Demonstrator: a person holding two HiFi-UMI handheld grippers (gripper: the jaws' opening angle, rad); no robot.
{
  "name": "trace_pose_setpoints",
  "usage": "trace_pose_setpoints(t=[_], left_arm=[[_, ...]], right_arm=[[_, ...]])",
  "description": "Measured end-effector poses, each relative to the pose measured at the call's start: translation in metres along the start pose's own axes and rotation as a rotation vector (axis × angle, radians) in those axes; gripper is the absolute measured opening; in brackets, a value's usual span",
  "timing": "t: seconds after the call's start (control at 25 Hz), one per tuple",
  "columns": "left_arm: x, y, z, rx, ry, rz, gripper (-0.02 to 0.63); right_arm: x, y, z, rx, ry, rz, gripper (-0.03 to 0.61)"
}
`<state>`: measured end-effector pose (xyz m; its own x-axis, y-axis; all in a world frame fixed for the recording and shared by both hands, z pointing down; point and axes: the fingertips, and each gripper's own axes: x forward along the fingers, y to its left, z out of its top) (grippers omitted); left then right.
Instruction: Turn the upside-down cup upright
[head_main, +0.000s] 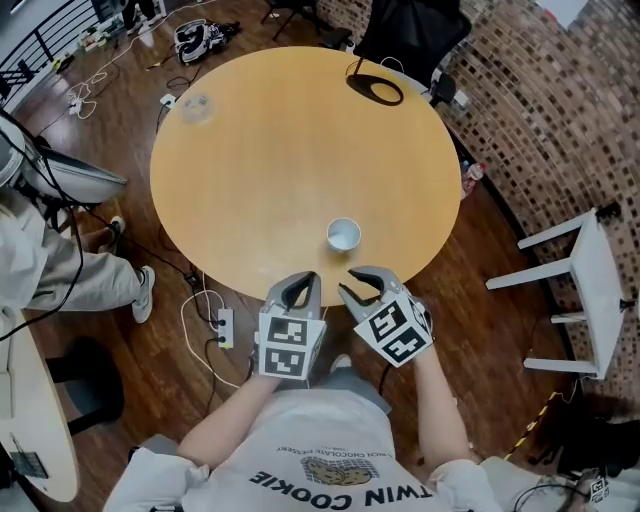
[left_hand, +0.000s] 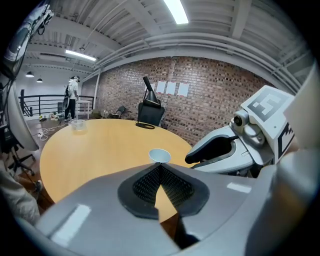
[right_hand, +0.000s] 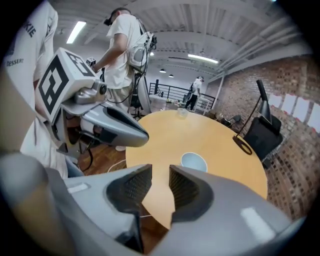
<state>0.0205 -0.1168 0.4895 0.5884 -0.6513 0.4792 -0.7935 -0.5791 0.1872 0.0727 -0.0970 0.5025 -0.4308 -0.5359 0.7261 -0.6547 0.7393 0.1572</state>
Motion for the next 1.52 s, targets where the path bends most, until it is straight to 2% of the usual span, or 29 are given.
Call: trace_pose_setpoints(t=[0.36,0.52,0.8,1.04,1.28,1.52], left_arm=[[-0.025,-0.047,-0.018,0.017,-0.015,0.035,0.006],[-0.040,-0.086,-0.034,0.017,-0.029,0.054,0.006],[-0.082,-0.163,-0.065,0.051,-0.058,0.087,0.006],[-0.115,-0.211,-0.063,0.065,-0.065,0.121,0.006],[-0.143,-0.237,-0.068,0.076,-0.072,0.140,0.006],[-0.160,-0.240,-0.071,0.090,-0.072,0.134,0.006]], right_arm=[[-0.048,0.027,-0.014,0.376,-0.249,-0.080,0.078],[-0.080,0.045,-0.038,0.471,-0.332,-0.090,0.050],[-0.136,0.086,-0.080,0.526,-0.405,-0.115,0.003],[-0.190,0.099,-0.093,0.503,-0.433,-0.126,0.003],[-0.220,0.120,-0.102,0.514,-0.460,-0.141,0.003],[-0.225,0.133,-0.096,0.517,-0.467,-0.154,0.003]])
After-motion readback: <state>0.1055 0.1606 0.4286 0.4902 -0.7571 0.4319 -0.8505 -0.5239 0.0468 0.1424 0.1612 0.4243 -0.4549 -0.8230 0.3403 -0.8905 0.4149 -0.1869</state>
